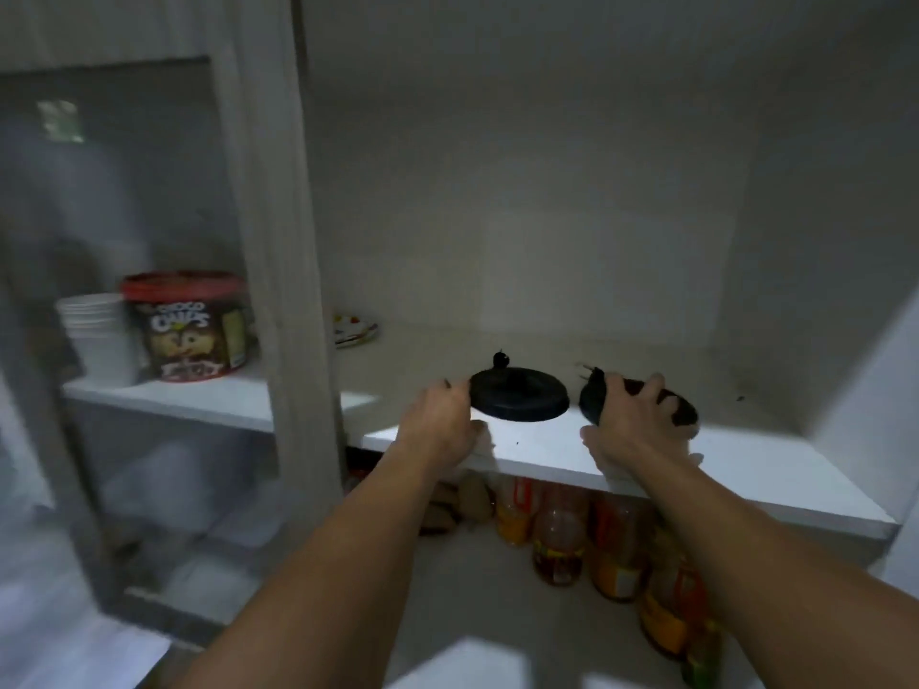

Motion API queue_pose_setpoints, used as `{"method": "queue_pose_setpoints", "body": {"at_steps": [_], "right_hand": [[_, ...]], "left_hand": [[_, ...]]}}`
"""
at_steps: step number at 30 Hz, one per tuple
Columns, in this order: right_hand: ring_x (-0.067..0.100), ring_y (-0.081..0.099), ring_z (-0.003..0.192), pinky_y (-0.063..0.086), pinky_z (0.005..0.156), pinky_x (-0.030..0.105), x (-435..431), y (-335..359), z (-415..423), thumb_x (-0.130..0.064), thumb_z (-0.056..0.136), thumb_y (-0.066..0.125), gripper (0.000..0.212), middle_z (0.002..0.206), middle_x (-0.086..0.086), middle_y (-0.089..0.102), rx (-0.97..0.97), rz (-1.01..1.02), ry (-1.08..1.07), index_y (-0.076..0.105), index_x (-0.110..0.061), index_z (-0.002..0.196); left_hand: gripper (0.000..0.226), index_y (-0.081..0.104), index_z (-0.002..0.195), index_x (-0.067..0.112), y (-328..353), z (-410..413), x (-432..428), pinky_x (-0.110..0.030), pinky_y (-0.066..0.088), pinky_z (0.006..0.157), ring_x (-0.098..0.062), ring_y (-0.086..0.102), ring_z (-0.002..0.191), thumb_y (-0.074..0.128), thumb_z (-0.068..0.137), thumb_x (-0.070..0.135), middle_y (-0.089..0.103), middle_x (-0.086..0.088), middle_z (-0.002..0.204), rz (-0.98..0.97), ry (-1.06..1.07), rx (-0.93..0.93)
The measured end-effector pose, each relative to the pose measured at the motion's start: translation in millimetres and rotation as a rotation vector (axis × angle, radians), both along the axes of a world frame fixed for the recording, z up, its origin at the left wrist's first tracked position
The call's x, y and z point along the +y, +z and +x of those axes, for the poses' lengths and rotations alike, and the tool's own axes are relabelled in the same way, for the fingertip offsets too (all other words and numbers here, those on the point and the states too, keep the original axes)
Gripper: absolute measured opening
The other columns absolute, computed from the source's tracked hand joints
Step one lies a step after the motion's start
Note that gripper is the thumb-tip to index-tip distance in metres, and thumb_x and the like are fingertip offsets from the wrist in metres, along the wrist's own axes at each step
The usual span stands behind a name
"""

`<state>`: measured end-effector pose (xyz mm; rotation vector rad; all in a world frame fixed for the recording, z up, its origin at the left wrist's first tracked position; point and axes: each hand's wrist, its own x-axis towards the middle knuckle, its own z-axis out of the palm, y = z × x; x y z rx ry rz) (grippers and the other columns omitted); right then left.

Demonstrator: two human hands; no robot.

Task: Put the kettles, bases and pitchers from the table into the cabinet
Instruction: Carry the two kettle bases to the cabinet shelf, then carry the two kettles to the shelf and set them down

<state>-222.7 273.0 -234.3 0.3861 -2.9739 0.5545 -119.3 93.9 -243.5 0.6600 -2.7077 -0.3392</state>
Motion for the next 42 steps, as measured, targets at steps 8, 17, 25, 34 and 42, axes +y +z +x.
{"method": "queue_pose_setpoints", "body": {"at_steps": [8,17,25,34,42], "right_hand": [[0.045,0.034,0.135,0.035,0.106,0.058,-52,-16,134,-0.036,0.090,0.061,0.063,0.159,0.014,0.014,0.053,-0.059,0.481,0.032,-0.030,0.146],[0.044,0.037,0.135,0.037,0.107,0.058,-111,-26,357,-0.043,0.091,0.061,0.064,0.158,0.012,0.017,-0.026,-0.011,0.907,0.032,-0.029,0.146],[0.043,0.042,0.134,0.040,0.107,0.057,-130,-63,564,-0.043,0.090,0.059,0.066,0.158,0.013,0.020,-0.123,0.058,1.107,0.030,-0.028,0.148],[0.039,0.050,0.127,0.046,0.099,0.049,-167,-106,686,-0.045,0.094,0.055,0.063,0.148,0.010,0.039,-0.196,0.185,1.249,0.029,-0.022,0.147],[0.036,0.057,0.118,0.043,0.083,0.037,-268,-139,718,-0.044,0.093,0.059,0.055,0.131,0.014,0.058,-0.435,0.048,1.144,0.044,-0.010,0.133]], "left_hand": [[0.060,0.035,0.146,0.017,-7,192,14,-0.061,0.025,0.114,-0.034,0.036,0.140,0.050,0.096,0.046,0.038,-0.013,0.151,-0.071,0.382,0.023],[0.065,0.025,0.152,0.017,-10,441,20,-0.061,0.021,0.114,-0.035,0.028,0.146,0.042,0.099,0.049,0.026,-0.014,0.160,-0.104,0.802,-0.055],[0.052,0.041,0.137,0.015,-39,663,35,-0.058,0.031,0.108,-0.039,0.041,0.131,0.047,0.096,0.047,0.041,-0.016,0.143,0.006,1.036,-0.097],[0.053,0.048,0.128,0.008,-98,772,9,-0.046,0.047,0.095,-0.038,0.052,0.119,0.060,0.090,0.044,0.051,-0.018,0.130,0.294,1.245,0.234],[0.047,0.070,0.102,0.004,-152,772,-59,-0.038,0.054,0.085,-0.034,0.066,0.099,0.077,0.077,0.043,0.070,-0.012,0.101,0.954,1.458,0.898]]}}
